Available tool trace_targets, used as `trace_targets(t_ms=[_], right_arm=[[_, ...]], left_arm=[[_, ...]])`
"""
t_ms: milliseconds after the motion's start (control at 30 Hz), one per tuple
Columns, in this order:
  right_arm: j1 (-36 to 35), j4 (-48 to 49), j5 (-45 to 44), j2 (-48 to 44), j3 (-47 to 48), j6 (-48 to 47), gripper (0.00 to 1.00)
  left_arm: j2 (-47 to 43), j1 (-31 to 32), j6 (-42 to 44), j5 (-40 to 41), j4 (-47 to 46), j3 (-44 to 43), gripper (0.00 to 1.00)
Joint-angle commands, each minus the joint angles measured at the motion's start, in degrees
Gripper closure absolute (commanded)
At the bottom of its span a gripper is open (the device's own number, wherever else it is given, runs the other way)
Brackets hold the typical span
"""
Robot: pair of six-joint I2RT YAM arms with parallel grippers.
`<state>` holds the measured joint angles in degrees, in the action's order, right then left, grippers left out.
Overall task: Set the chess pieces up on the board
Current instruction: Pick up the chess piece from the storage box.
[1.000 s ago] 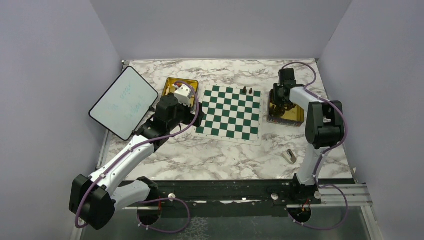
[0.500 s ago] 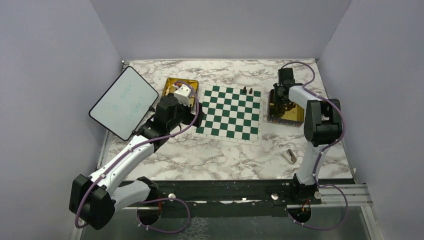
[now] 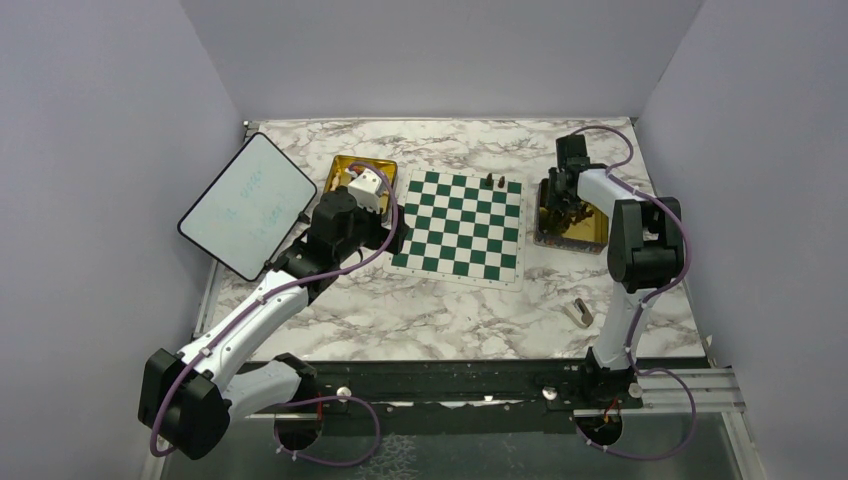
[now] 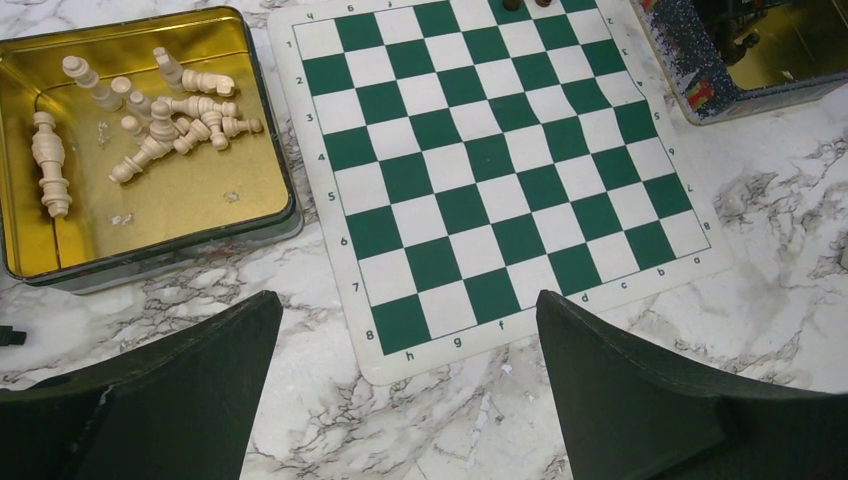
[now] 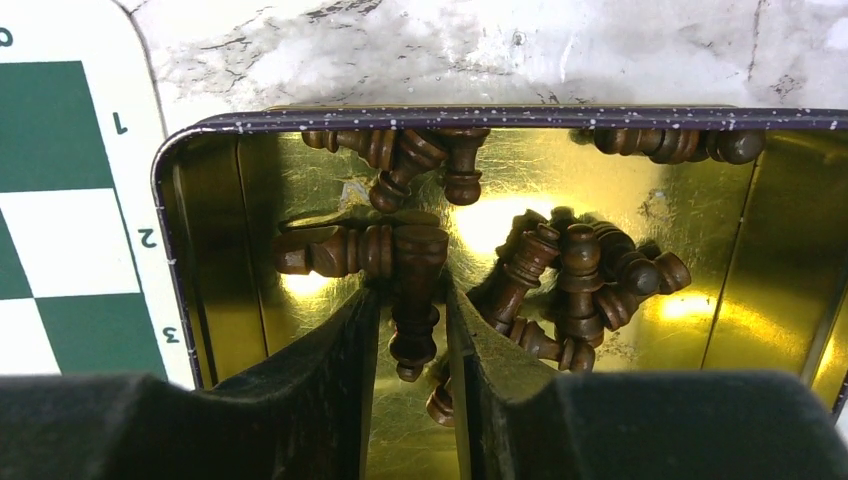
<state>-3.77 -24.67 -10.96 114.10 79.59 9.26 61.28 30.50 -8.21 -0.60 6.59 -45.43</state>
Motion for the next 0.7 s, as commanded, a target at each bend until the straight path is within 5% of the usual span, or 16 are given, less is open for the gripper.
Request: trace_targets(t_ms=[0, 333, 667], right_arm=[[0.0, -2.9, 0.4, 0.1, 0.2, 2.5, 0.64], [0.0, -3.0, -2.1, -2.1, 0.4, 2.4, 0.82], [-0.1, -4.2, -7.0, -7.9, 1.3, 1.6, 0.86]], left_arm=[[-0.7, 0.3, -0.7, -1.0, -0.6, 0.7, 0.01], [-0.8, 0.3, -0.8, -0.9, -0.6, 0.8, 0.01], [-0.7, 0.2, -0.8, -0.8, -0.6, 0.7, 0.01]])
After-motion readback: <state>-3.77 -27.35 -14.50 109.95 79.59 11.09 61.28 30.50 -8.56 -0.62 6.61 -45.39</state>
